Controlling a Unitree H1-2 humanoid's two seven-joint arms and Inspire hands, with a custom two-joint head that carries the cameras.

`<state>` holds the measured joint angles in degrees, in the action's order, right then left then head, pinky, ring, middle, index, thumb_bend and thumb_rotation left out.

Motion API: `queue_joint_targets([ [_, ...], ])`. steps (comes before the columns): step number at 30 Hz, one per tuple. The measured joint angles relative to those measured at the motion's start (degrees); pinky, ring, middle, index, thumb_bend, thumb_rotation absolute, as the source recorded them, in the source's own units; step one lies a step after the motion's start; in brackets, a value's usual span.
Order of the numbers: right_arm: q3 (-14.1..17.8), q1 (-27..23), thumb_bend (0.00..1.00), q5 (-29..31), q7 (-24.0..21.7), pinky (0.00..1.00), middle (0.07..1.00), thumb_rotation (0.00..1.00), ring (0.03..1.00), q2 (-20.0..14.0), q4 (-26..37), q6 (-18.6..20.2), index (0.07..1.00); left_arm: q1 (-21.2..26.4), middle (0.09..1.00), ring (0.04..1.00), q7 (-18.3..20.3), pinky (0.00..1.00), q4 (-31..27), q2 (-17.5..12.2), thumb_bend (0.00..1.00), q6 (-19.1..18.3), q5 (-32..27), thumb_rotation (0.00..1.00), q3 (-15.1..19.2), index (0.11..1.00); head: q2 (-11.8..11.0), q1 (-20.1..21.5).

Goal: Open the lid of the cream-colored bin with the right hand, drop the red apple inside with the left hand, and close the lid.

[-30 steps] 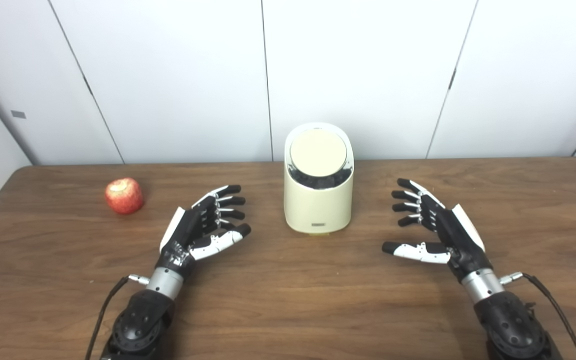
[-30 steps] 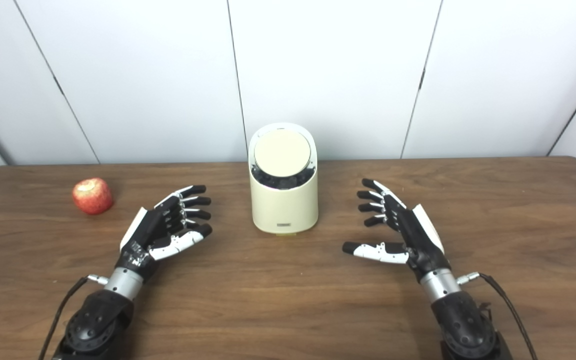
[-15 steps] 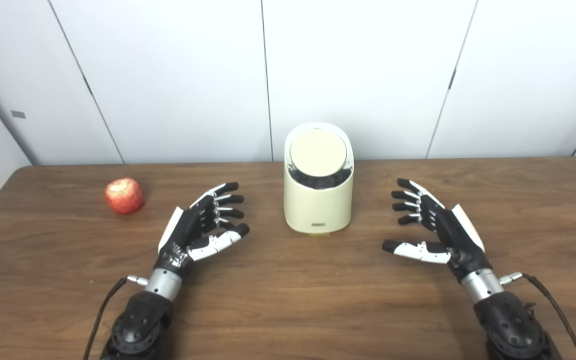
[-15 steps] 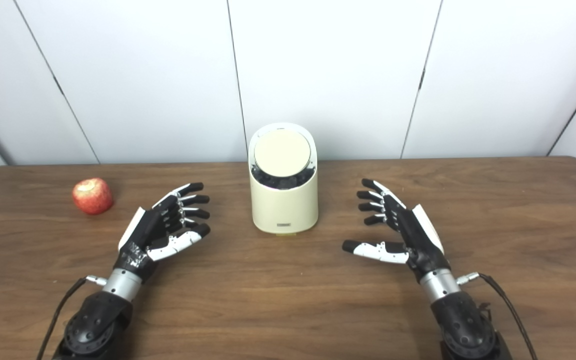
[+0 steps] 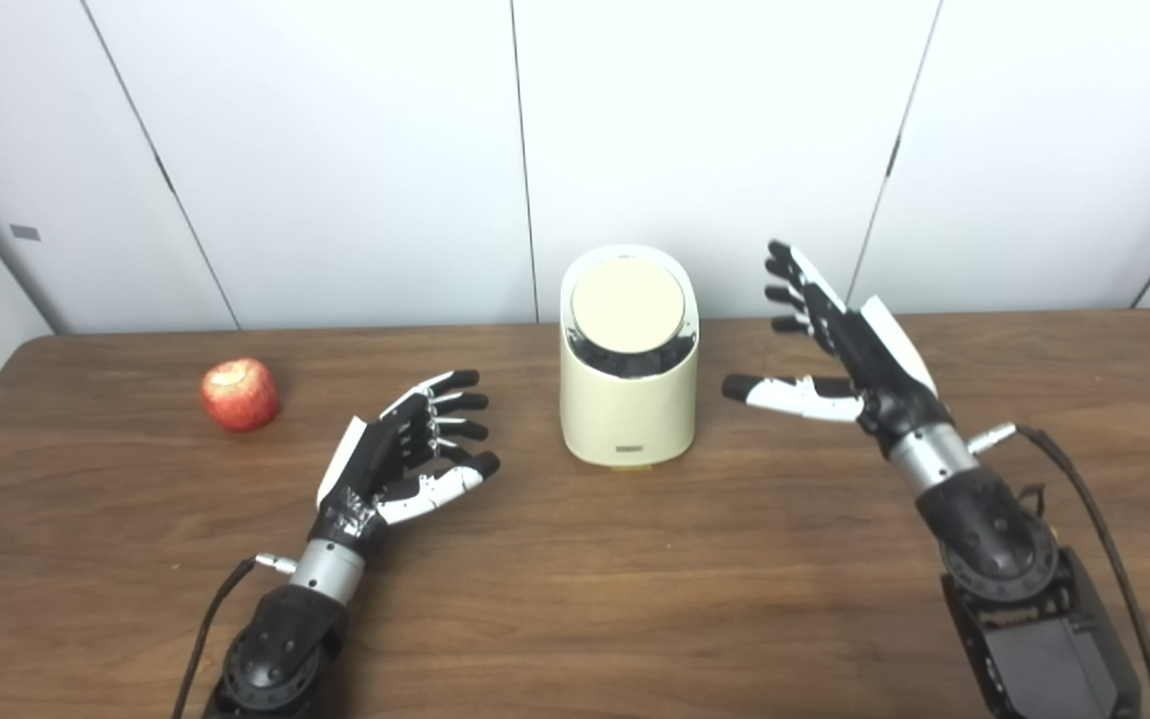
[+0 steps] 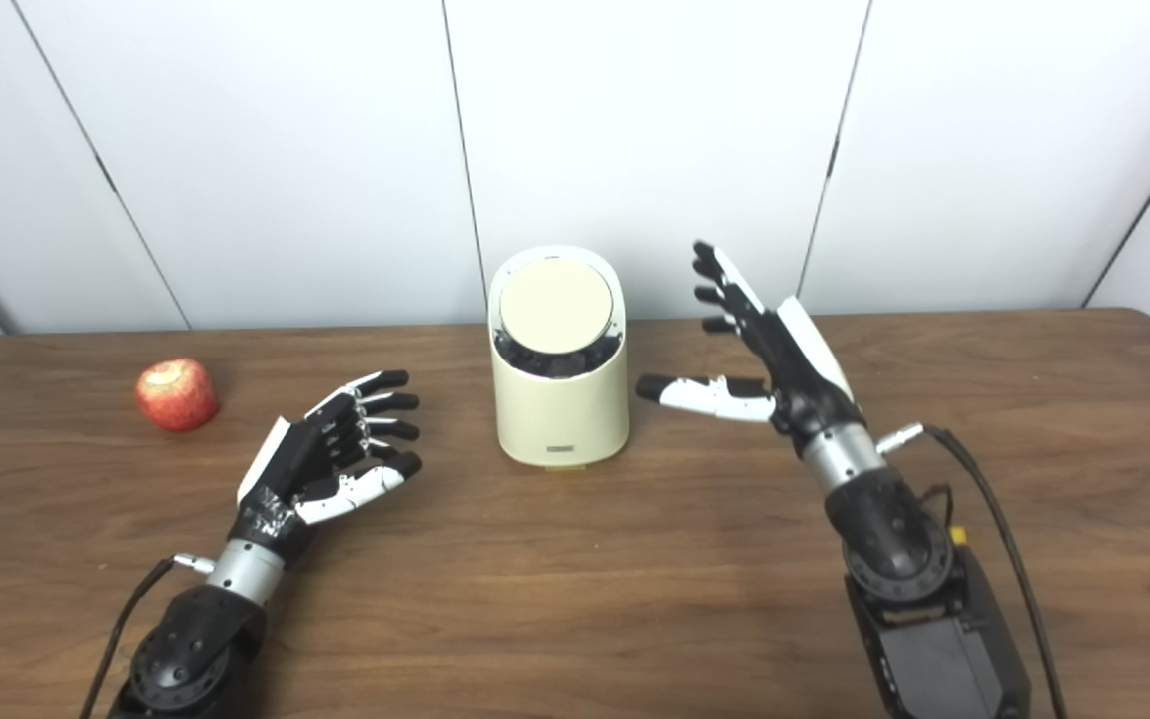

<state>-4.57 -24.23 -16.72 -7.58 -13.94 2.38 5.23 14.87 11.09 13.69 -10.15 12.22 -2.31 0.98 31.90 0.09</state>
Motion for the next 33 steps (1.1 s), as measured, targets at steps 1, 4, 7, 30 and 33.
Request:
queue_joint_targets([
  [1, -0.43, -0.61, 0.8, -0.39, -0.49, 0.79, 0.959, 0.51, 0.914, -0.08, -0.03, 1.18, 0.997, 0.0, 0.769, 0.669, 0.0, 0.53, 0.06, -0.02, 0.7, 0.17, 0.01, 0.22, 0.0, 0.84, 0.0, 0.0],
  [4, -1.5, -1.81, 0.82, -0.97, -2.36, 0.79, 0.974, 0.53, 0.923, -0.51, -0.22, 4.55, 1.0, -0.01, 0.767, 0.668, -0.03, 0.55, 0.13, -0.03, 0.69, 1.23, 0.2, 0.2, -0.01, 0.839, 0.0, 0.09],
  [7, -1.87, -3.58, 0.85, -1.1, -3.5, 0.78, 0.986, 0.53, 0.924, -0.84, -1.08, 6.26, 1.0, -0.05, 0.768, 0.673, -0.11, 0.56, 0.13, -0.08, 0.69, 1.68, 0.44, 0.2, -0.05, 0.841, 0.0, 0.09],
  [30, -7.06, -13.69, 0.8, -7.5, -4.58, 0.75, 1.0, 0.46, 0.936, -1.2, -5.1, 16.03, 1.0, -0.15, 0.771, 0.673, -0.16, 0.56, 0.66, -0.09, 0.69, 1.82, 0.44, 0.21, -0.07, 0.841, 0.26, 0.0],
  [33, -7.07, -14.34, 0.79, -7.67, -4.55, 0.76, 1.0, 0.45, 0.939, -0.55, -5.9, 16.06, 1.0, -0.14, 0.77, 0.672, -0.18, 0.56, 0.66, -0.09, 0.69, 1.83, 0.46, 0.21, -0.08, 0.842, 0.18, 0.0],
])
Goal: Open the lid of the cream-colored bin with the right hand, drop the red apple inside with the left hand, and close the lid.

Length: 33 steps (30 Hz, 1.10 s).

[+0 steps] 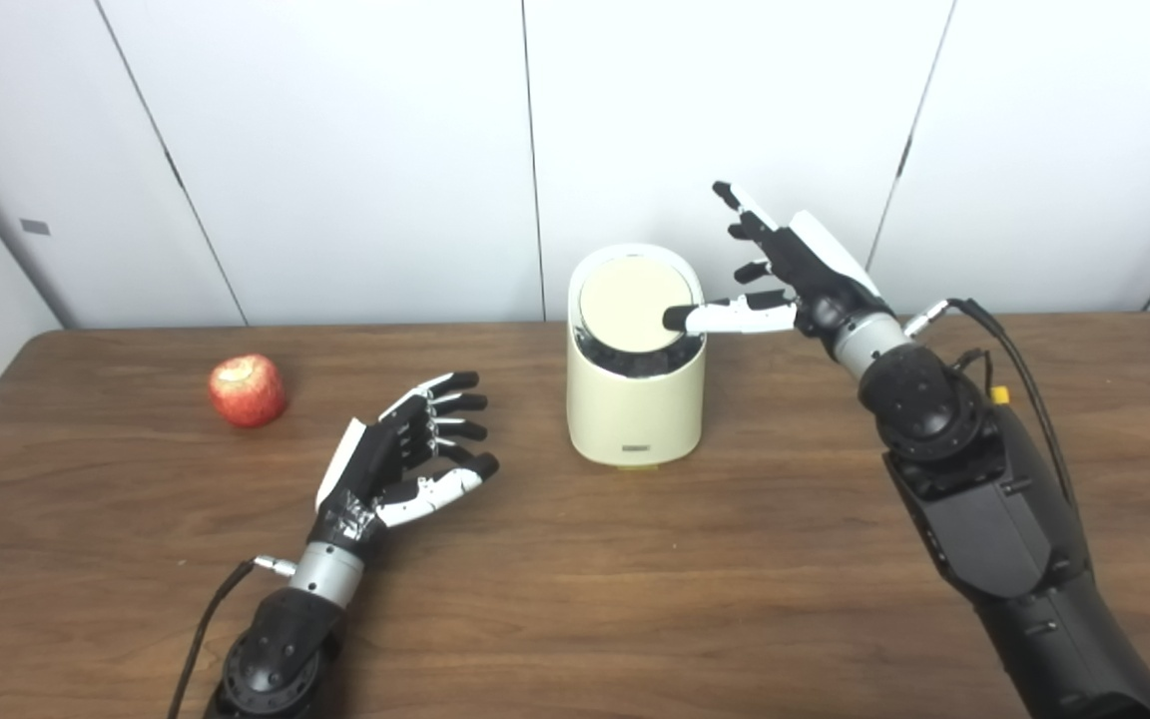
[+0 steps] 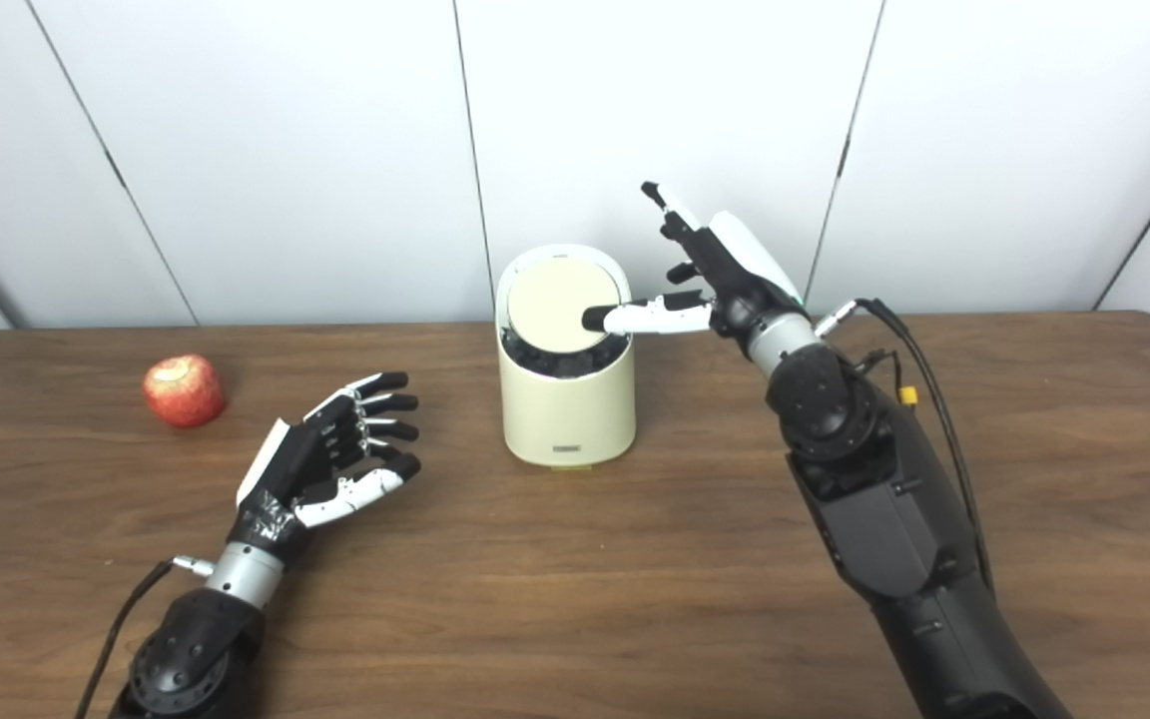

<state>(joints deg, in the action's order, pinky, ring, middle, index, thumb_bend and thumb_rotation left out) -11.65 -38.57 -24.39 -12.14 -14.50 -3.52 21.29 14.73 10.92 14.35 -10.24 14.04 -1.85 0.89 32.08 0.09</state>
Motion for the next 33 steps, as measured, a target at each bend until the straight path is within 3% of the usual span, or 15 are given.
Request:
queue_joint_targets([
  [13, -1.95, -1.56, 0.81, -2.52, 0.54, 0.75, 0.982, 0.42, 0.911, 0.62, -2.71, -0.11, 1.0, -0.06, 0.766, 0.672, -0.28, 0.56, -0.01, 0.3, 0.69, -0.05, 0.0, 0.18, -0.07, 0.84, 0.0, -0.09],
  [17, -2.13, -2.03, 0.82, -2.87, 0.93, 0.79, 0.99, 0.42, 0.939, 1.01, -3.94, -0.32, 0.997, -0.06, 0.764, 0.667, -0.32, 0.56, -0.01, 0.3, 0.69, -0.04, 0.02, 0.2, -0.09, 0.84, 0.18, -0.35],
  [26, -3.77, -2.17, 0.84, -4.92, 1.09, 0.72, 0.983, 0.44, 0.908, 2.01, -5.01, -0.21, 1.0, -0.07, 0.764, 0.665, -0.62, 0.56, 0.0, 0.31, 0.69, 0.29, -0.01, 0.19, -0.25, 0.841, 0.44, -0.44],
  [33, -5.16, -2.86, 0.87, -8.15, 1.73, 0.7, 0.953, 0.34, 0.885, 1.97, -5.53, 0.26, 0.975, -0.1, 0.763, 0.659, -0.62, 0.55, 0.0, 0.31, 0.7, 0.5, -0.07, 0.21, -0.28, 0.841, 0.62, -0.53],
])
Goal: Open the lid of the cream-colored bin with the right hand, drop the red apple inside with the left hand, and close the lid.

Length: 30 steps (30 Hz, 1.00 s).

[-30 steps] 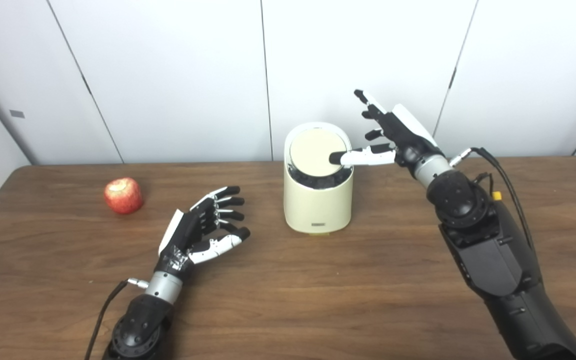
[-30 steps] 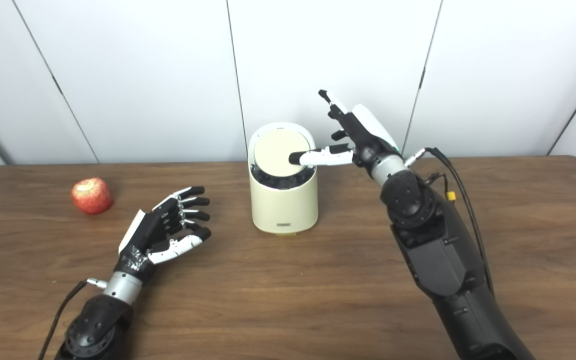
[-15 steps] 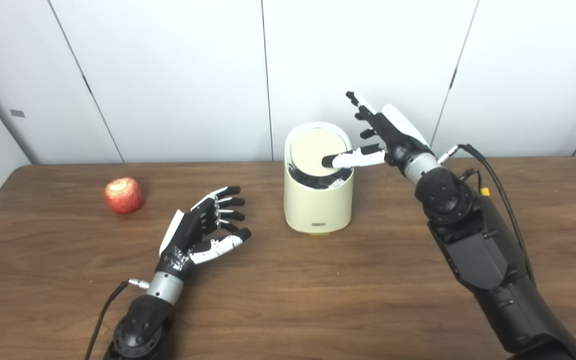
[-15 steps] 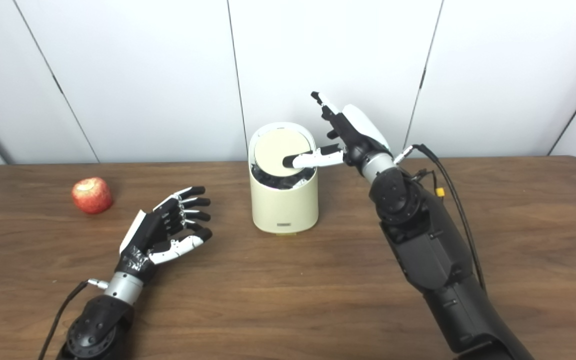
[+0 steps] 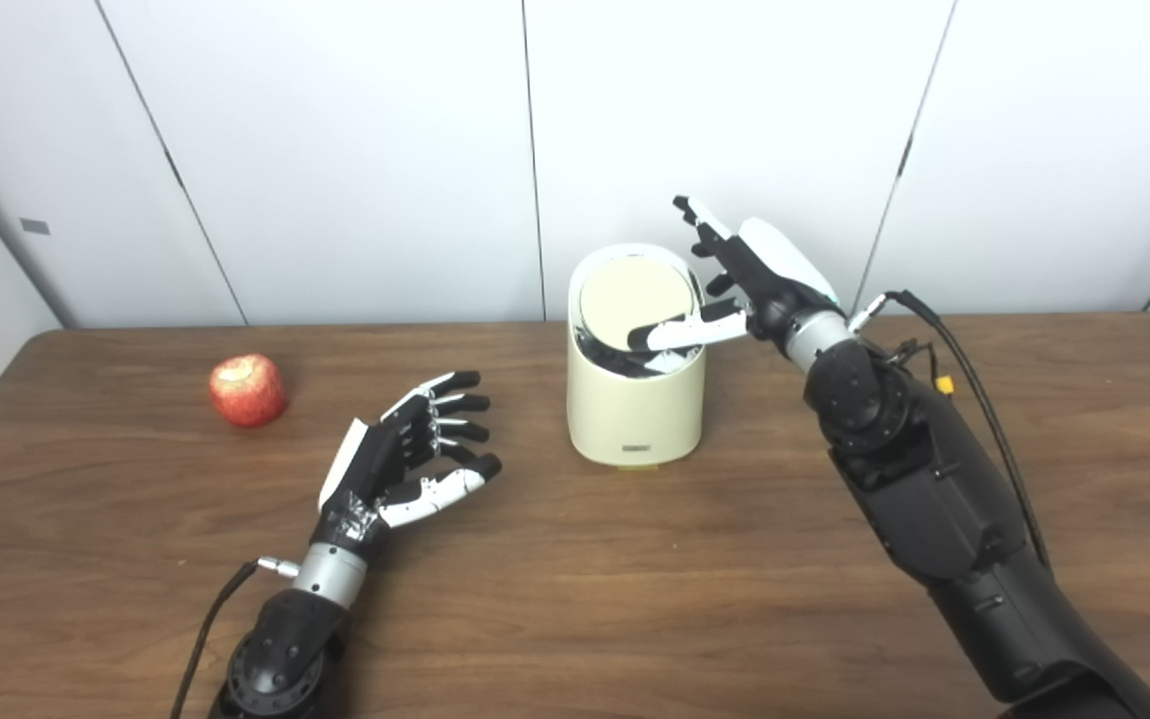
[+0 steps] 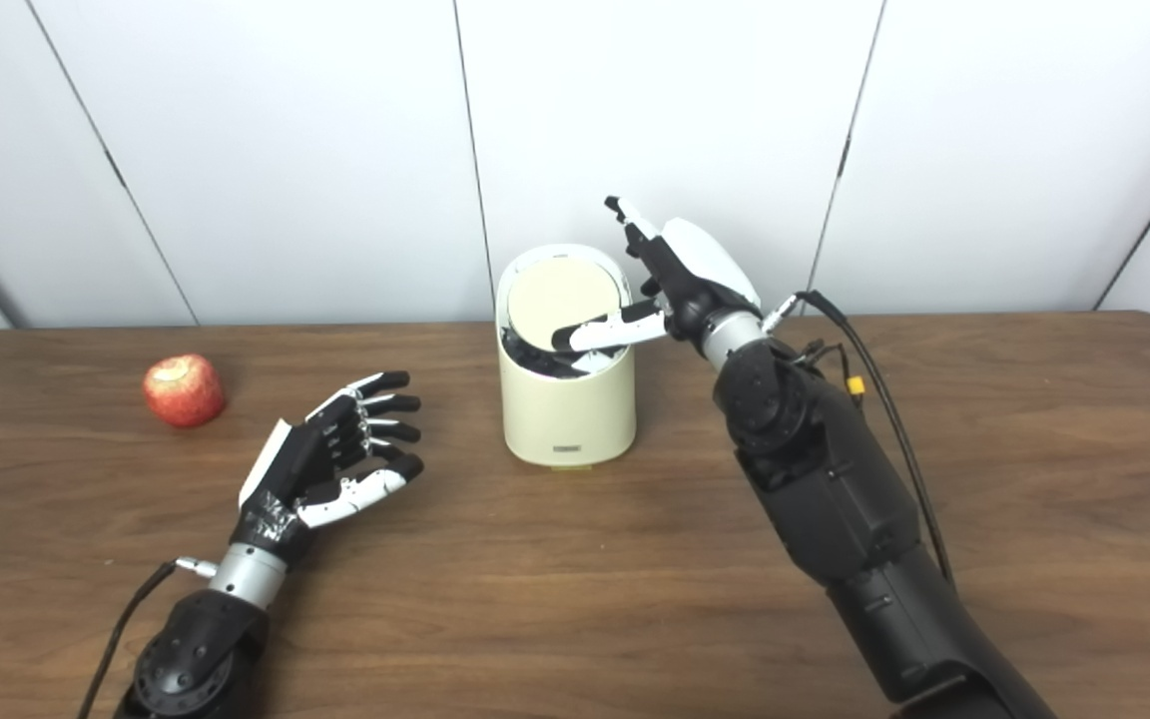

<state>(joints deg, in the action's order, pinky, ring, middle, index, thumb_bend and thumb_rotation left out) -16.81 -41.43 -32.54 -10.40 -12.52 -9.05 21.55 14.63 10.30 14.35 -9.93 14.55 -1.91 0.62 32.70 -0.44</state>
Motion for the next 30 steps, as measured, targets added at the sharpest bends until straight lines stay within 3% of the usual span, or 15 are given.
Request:
queue_joint_targets([
  [8, -3.1, -1.66, 0.89, -5.22, 3.15, 0.74, 0.978, 0.25, 0.895, -1.47, -0.81, -4.54, 0.978, -0.11, 0.764, 0.662, -0.04, 0.55, -0.01, -0.02, 0.7, 0.48, -0.02, 0.22, -0.01, 0.84, 0.35, -0.09],
  [18, -6.91, -3.0, 0.83, -13.32, -0.94, 0.71, 0.968, 0.15, 0.881, -2.06, 3.52, 0.1, 0.945, -0.18, 0.761, 0.659, -0.2, 0.55, -0.01, 0.01, 0.68, 0.48, 0.05, 0.21, -0.13, 0.84, 0.7, -0.09],
  [23, -5.46, -2.88, 0.8, -11.94, -2.87, 0.68, 0.967, 0.14, 0.88, -1.71, 3.79, 0.89, 0.939, -0.21, 0.759, 0.658, -0.32, 0.55, -0.01, -0.01, 0.69, 0.48, 0.05, 0.21, -0.12, 0.838, 0.62, -0.09],
  [27, 0.23, -1.25, 0.74, -6.73, -5.88, 0.64, 0.954, 0.2, 0.87, 0.33, 4.46, 3.73, 0.94, -0.17, 0.76, 0.663, -0.31, 0.55, -0.03, -0.01, 0.7, 0.44, -0.03, 0.19, -0.09, 0.837, 0.62, 0.09],
  [30, 2.29, 0.83, 0.73, -5.06, -7.16, 0.67, 0.963, 0.22, 0.873, 0.81, 6.17, 4.75, 0.93, -0.13, 0.761, 0.659, -0.31, 0.55, -0.06, -0.06, 0.69, 0.26, -0.03, 0.2, -0.06, 0.839, 0.53, 0.18],
])
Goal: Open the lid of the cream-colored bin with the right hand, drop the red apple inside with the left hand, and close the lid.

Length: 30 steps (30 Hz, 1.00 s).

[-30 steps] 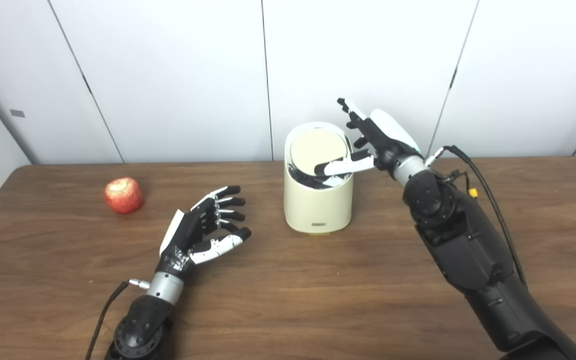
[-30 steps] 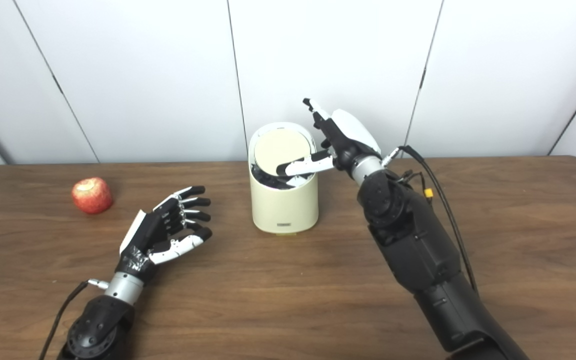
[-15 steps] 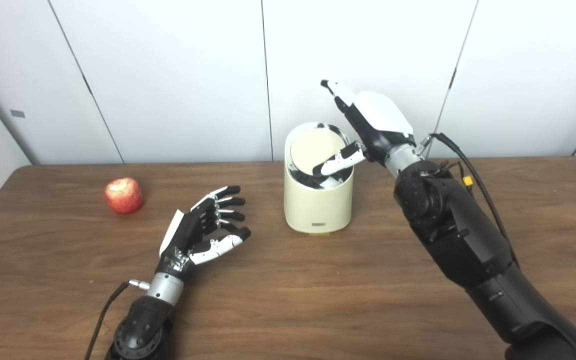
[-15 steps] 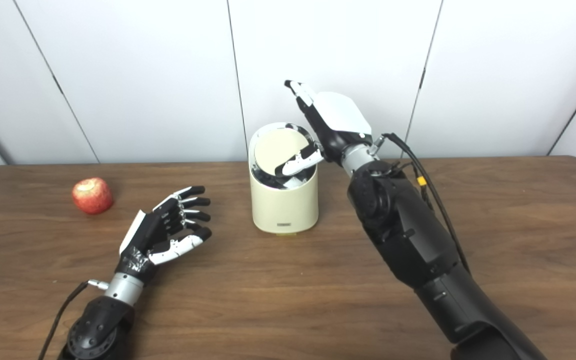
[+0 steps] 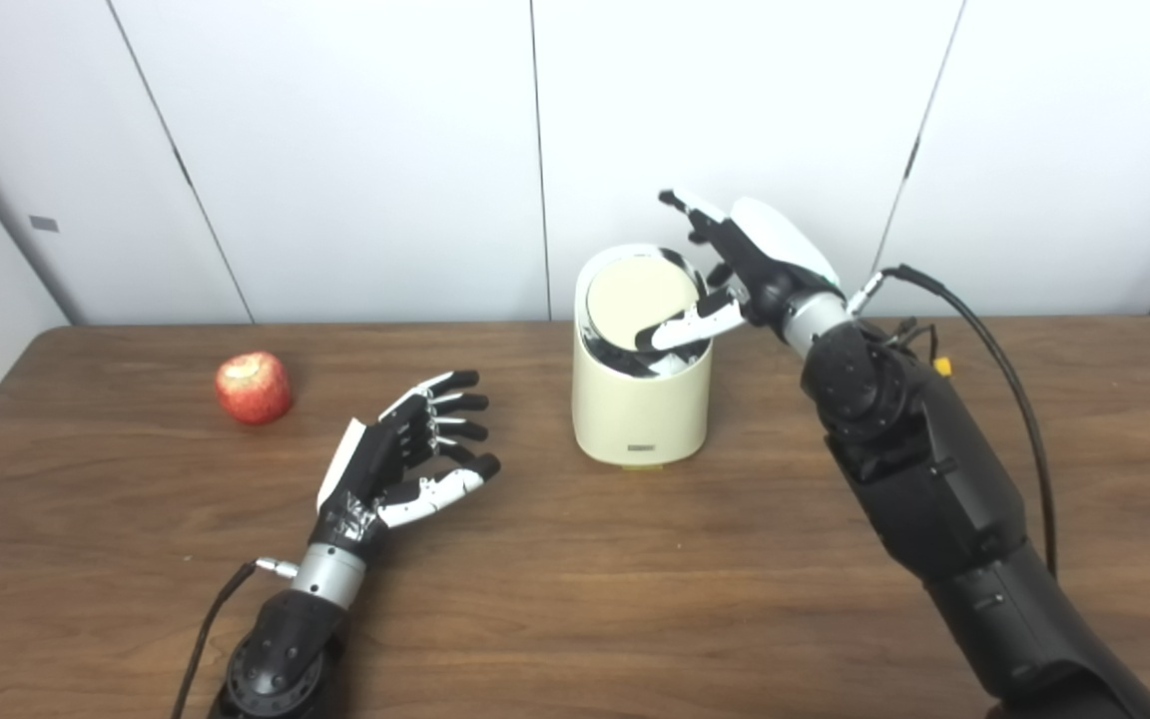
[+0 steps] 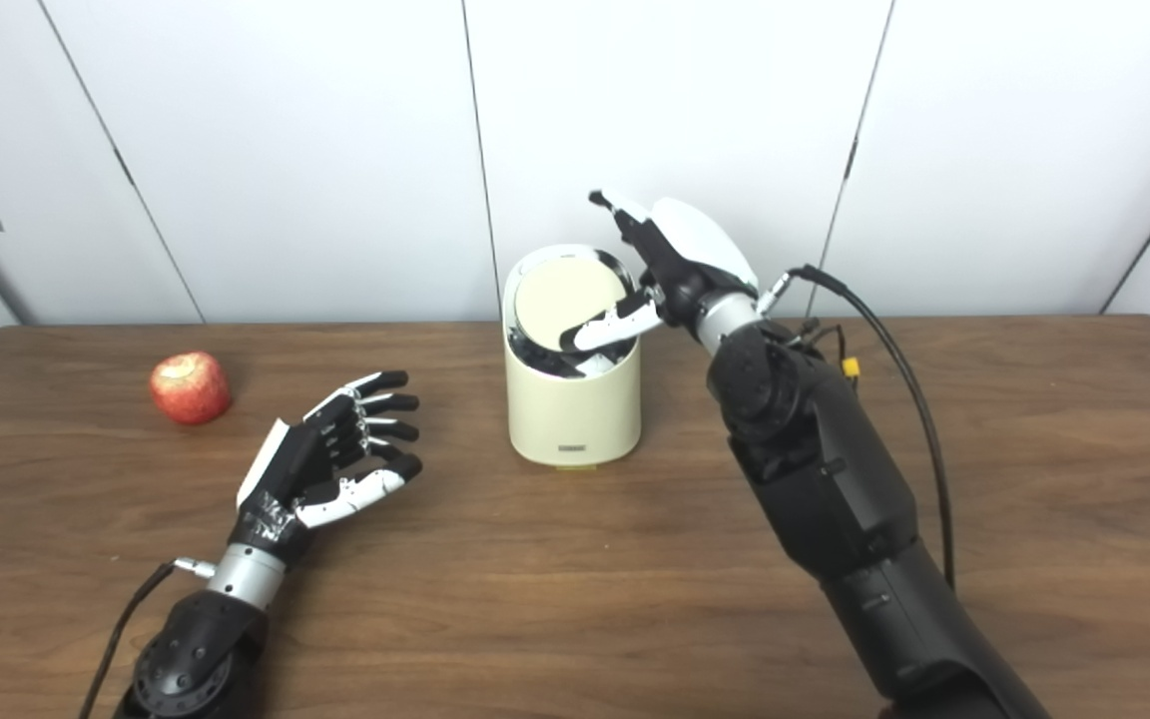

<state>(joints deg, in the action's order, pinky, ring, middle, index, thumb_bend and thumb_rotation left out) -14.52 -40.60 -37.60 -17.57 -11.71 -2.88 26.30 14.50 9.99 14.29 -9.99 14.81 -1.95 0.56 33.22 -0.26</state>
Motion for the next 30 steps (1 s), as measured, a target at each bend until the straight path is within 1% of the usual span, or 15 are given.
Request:
queue_joint_targets([
  [2, 0.5, 0.82, 0.73, 0.43, -0.25, 0.66, 0.97, 0.22, 0.86, -0.18, 1.59, 0.02, 0.919, 0.0, 0.76, 0.657, 0.0, 0.55, 0.0, -0.06, 0.69, 0.0, 0.02, 0.2, 0.0, 0.839, 0.0, 0.0],
  [4, 1.75, 1.81, 0.72, 1.76, -0.05, 0.65, 0.95, 0.21, 0.843, -0.52, 3.15, -0.19, 0.911, 0.0, 0.76, 0.656, 0.0, 0.55, 0.0, -0.03, 0.69, 0.0, 0.06, 0.21, -0.07, 0.837, 0.0, 0.0],
  [6, 3.41, 2.77, 0.71, 3.78, 1.29, 0.62, 0.893, 0.18, 0.81, -0.5, 4.04, -1.1, 0.875, 0.0, 0.76, 0.658, -0.04, 0.55, 0.0, -0.06, 0.69, 0.0, 0.11, 0.21, -0.06, 0.835, 0.0, 0.0],
  [9, 6.64, 4.99, 0.67, 6.82, 6.33, 0.61, 0.832, 0.17, 0.769, 0.16, 5.09, -5.09, 0.839, 0.0, 0.759, 0.659, -0.08, 0.55, 0.0, -0.05, 0.69, -0.19, 0.17, 0.2, -0.07, 0.834, 0.0, 0.0],
  [10, 7.76, 5.91, 0.65, 7.95, 7.99, 0.61, 0.814, 0.17, 0.763, 0.6, 5.24, -6.79, 0.829, 0.01, 0.76, 0.658, -0.08, 0.55, 0.0, -0.02, 0.69, -0.19, 0.17, 0.2, -0.11, 0.834, 0.0, 0.0],
  [12, 8.92, 7.57, 0.65, 9.52, 10.37, 0.63, 0.799, 0.17, 0.756, 1.26, 5.37, -9.36, 0.816, 0.01, 0.76, 0.658, -0.07, 0.55, 0.0, 0.0, 0.69, -0.16, 0.16, 0.19, -0.15, 0.834, 0.0, 0.0],
  [15, 9.05, 10.0, 0.66, 10.98, 11.63, 0.62, 0.792, 0.18, 0.75, 1.38, 5.43, -11.93, 0.811, 0.02, 0.757, 0.657, -0.05, 0.54, 0.0, 0.0, 0.69, 0.04, 0.14, 0.2, -0.22, 0.832, 0.0, 0.0],
  [18, 9.33, 12.36, 0.66, 12.36, 12.66, 0.62, 0.806, 0.21, 0.759, 1.33, 5.66, -14.17, 0.824, 0.02, 0.758, 0.658, -0.07, 0.55, 0.0, 0.0, 0.7, 0.0, 0.15, 0.21, -0.22, 0.832, -0.09, -0.18],
  [21, 9.6, 14.68, 0.67, 13.25, 12.99, 0.61, 0.814, 0.27, 0.757, 0.87, 6.72, -15.95, 0.832, 0.01, 0.762, 0.663, -0.14, 0.55, -0.01, -0.02, 0.7, -0.23, 0.16, 0.21, -0.18, 0.835, 0.0, -0.26],
  [22, 9.6, 15.27, 0.67, 13.24, 13.01, 0.61, 0.816, 0.3, 0.755, 0.66, 6.78, -16.01, 0.831, 0.01, 0.763, 0.664, -0.14, 0.55, -0.01, -0.02, 0.7, -0.23, 0.16, 0.21, -0.18, 0.835, 0.0, -0.09],
  [24, 9.53, 16.64, 0.68, 13.22, 13.07, 0.61, 0.825, 0.31, 0.757, 0.0, 6.86, -16.05, 0.834, 0.01, 0.761, 0.66, -0.12, 0.55, -0.01, -0.02, 0.7, -0.23, 0.16, 0.21, -0.2, 0.834, 0.0, -0.09],
  [27, 9.45, 17.84, 0.68, 13.2, 13.07, 0.61, 0.831, 0.28, 0.757, -0.53, 6.85, -16.05, 0.838, -0.02, 0.761, 0.661, -0.13, 0.55, -0.01, -0.09, 0.69, -0.23, 0.14, 0.2, -0.15, 0.836, -0.09, 0.0],
  [30, 9.15, 17.38, 0.69, 13.17, 13.06, 0.61, 0.832, 0.26, 0.765, -0.5, 6.84, -16.04, 0.835, -0.02, 0.763, 0.662, -0.05, 0.55, -0.01, -0.01, 0.68, -0.23, 0.09, 0.18, -0.19, 0.834, -0.09, -0.09],
])
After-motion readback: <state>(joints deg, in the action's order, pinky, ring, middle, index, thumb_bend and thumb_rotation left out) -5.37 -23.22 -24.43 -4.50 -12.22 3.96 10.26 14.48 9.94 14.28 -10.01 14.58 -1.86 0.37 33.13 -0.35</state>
